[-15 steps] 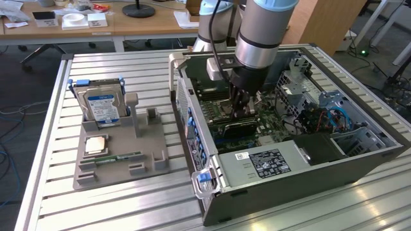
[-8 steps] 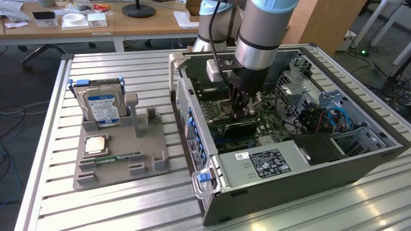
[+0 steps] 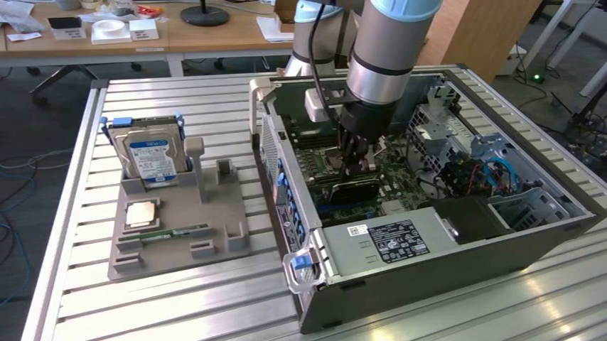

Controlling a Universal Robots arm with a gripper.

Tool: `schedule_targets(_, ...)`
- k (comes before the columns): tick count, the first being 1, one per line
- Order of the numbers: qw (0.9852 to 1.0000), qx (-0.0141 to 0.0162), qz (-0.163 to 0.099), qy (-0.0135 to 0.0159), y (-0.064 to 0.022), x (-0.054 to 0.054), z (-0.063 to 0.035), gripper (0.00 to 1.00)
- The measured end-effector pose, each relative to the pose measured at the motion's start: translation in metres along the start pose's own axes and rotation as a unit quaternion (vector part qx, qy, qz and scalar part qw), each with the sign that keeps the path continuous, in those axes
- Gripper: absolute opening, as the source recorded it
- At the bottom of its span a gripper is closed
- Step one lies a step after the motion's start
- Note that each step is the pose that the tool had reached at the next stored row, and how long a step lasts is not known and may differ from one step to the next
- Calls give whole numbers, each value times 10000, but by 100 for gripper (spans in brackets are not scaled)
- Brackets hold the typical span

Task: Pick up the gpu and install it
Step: 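Press down on the gpu until it lock into place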

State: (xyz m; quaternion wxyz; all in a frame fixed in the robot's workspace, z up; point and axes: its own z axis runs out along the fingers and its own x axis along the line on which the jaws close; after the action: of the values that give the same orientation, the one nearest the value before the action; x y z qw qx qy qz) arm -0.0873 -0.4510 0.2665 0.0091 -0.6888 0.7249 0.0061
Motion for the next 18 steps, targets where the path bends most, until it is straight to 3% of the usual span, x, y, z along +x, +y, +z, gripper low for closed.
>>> schedule_targets(18,10000,-1,-1,2,3,4,32,11)
